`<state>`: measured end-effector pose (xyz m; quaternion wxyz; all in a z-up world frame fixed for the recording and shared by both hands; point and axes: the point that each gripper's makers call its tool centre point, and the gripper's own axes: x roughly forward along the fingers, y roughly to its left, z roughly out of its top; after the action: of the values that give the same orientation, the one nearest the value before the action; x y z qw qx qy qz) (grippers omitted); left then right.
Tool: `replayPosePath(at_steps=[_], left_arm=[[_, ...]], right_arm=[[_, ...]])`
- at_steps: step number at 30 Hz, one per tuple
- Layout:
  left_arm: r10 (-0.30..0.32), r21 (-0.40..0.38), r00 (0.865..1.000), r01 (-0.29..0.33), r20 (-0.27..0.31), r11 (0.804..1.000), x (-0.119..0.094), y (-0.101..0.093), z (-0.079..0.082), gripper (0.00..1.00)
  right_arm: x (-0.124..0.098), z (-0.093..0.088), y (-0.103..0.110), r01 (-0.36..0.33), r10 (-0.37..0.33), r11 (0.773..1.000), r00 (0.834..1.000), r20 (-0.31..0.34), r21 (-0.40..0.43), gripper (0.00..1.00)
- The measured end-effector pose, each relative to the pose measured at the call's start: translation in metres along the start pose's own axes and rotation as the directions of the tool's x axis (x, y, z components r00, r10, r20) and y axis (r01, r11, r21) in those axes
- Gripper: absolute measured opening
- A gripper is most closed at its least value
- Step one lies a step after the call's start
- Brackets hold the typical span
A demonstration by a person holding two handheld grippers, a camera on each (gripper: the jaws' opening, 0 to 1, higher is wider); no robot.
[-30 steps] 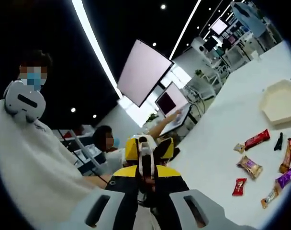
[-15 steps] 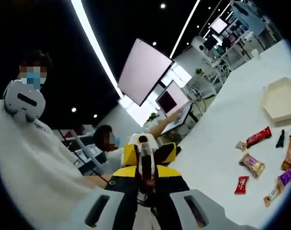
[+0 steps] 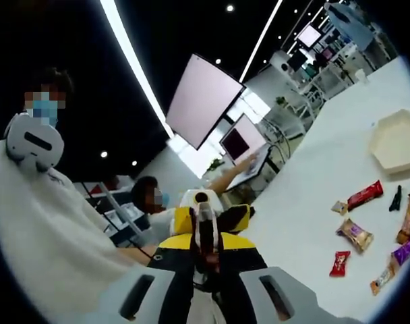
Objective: Place the target food into the container with the food tongs after gripping and lifting it, then release it inside without dropping or visibly crushing the food.
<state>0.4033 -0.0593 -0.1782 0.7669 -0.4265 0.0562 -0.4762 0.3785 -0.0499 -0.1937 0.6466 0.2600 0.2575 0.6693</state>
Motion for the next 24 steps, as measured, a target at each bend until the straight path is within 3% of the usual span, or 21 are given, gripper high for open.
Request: replayPosePath(at_steps=[10,21,24], left_arm=[[0.005,-0.028,1.0,-0.006,-0.024,1.0,-0.001,0.007,-0.002,0.32],[-0.005,-0.068,1.0,0.006,0.002,0.998,-0.004,0.008,0.005,0.38],[-0.007,-0.076,1.0,0.009,0.019,0.997,-0.006,0.008,0.007,0.35]], right_arm=[[0.002,0.003,-0.002,-0.001,0.001,1.0,1.0,-0.002,0.002,0.11],[0.01,0.006,-0.003,-0.027,0.028,1.0,0.999,-0.018,0.008,0.12],[0.012,0.005,-0.004,-0.028,0.028,1.0,0.999,-0.025,0.013,0.12]])
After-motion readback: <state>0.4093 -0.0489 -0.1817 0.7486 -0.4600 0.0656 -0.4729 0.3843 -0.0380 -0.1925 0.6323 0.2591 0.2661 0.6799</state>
